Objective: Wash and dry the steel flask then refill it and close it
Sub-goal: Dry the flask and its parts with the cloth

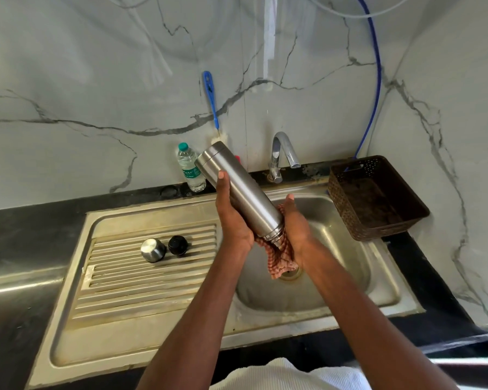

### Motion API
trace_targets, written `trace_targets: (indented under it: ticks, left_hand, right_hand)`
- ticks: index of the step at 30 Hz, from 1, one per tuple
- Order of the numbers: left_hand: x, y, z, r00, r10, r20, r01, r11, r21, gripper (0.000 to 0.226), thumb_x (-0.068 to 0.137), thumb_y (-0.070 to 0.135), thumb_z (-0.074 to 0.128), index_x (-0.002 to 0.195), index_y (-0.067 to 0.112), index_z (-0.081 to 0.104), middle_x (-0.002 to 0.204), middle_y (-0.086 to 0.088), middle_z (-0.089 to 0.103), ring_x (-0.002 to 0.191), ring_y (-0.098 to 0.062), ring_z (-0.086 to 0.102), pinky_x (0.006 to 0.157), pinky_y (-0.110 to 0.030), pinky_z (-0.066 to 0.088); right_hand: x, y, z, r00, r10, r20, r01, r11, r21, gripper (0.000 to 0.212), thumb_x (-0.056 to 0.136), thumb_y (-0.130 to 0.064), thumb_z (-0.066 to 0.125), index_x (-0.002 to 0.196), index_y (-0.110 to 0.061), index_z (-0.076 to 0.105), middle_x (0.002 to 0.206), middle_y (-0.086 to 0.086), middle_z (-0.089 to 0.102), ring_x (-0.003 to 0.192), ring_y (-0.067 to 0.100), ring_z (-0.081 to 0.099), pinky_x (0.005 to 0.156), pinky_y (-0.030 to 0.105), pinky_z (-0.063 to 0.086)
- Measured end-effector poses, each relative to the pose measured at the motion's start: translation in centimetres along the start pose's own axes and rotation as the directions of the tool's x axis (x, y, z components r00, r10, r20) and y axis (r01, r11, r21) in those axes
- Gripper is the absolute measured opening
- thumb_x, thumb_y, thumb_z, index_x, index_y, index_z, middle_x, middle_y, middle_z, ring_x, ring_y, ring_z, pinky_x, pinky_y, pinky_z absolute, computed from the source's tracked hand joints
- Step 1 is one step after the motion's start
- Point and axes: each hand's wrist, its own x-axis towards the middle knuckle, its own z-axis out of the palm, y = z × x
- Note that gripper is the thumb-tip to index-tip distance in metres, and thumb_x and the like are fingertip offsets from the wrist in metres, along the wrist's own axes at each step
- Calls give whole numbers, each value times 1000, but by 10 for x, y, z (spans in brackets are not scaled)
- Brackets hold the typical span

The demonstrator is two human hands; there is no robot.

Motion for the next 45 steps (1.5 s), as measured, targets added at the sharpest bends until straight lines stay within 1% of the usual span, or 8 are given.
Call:
trace_targets:
  ticks: [8, 12, 18, 25, 30, 35, 40, 45]
  left_hand:
    - [-10, 4, 10, 964, 60, -260, -56, 998, 25, 58, 85, 52, 79, 128, 17, 61, 110, -12, 74, 97, -29, 75, 81, -42, 63]
    - [-1, 4, 0, 993, 72, -95, -69, 997, 28, 70, 92, 54, 70, 135, -1, 60, 103, -26, 71, 81, -38, 69, 70, -41, 61]
    - [-1, 6, -11, 999, -35, 39, 34, 999, 38, 77, 81, 65, 70, 135, 10, 63, 102, -13, 73, 93, -27, 70, 81, -40, 60]
    - [-6, -2, 4, 984, -86, -155, 90, 996, 15, 88, 65, 66, 84, 135, 17, 64, 125, -16, 73, 112, -33, 72, 94, -50, 61]
    - [0, 1, 6, 998, 3, -58, -2, 1000, 14, 71, 85, 53, 76, 129, -2, 65, 99, -23, 73, 81, -34, 70, 73, -43, 61]
    - [8, 0, -6, 993, -94, 66, 92, 995, 36, 88, 80, 69, 74, 137, 3, 61, 100, -16, 70, 87, -30, 69, 80, -42, 58]
    - [-4, -15, 2, 956, -58, -288, 118, 974, 193, 62, 76, 51, 89, 120, 16, 62, 111, -11, 74, 102, -31, 73, 84, -40, 62]
    - [4, -12, -9, 987, 4, -162, 21, 988, 153, 63, 87, 51, 78, 125, 2, 66, 108, -25, 74, 90, -38, 74, 76, -42, 64]
  right_hand:
    - [-30, 12, 6, 745, -657, -114, 298, 480, -825, 82, 105, -60, 11, 107, -7, 74, 110, 26, 71, 108, 45, 62, 94, 49, 46]
    - [-16, 2, 6, 988, -145, -58, 126, 959, -253, 72, 107, -63, 19, 106, -12, 70, 107, 26, 74, 95, 37, 74, 80, 40, 59]
    - [-9, 12, -2, 994, -85, -64, 75, 987, -144, 84, 99, -77, 22, 117, -9, 69, 107, 28, 74, 99, 39, 73, 96, 49, 57]
    - [-21, 20, -7, 741, -655, -147, 237, 461, -855, 86, 102, -66, 6, 112, -13, 73, 110, 24, 72, 107, 46, 63, 93, 51, 48]
    - [-14, 2, -8, 1000, 28, -5, -28, 992, -119, 76, 106, -65, 23, 123, -4, 66, 90, 24, 76, 79, 33, 76, 69, 37, 62]
    - [-16, 5, -15, 994, 75, 84, -67, 993, -97, 71, 108, -61, 26, 121, -3, 65, 85, 22, 76, 67, 27, 75, 57, 30, 61]
    - [13, 39, -15, 949, -293, -114, 184, 811, -556, 114, 76, -100, 10, 126, -17, 70, 125, 15, 70, 117, 32, 65, 107, 49, 48]
    - [5, 26, -8, 997, 58, 51, -52, 991, -121, 81, 103, -70, 28, 119, -2, 70, 89, 22, 74, 73, 31, 73, 70, 39, 63]
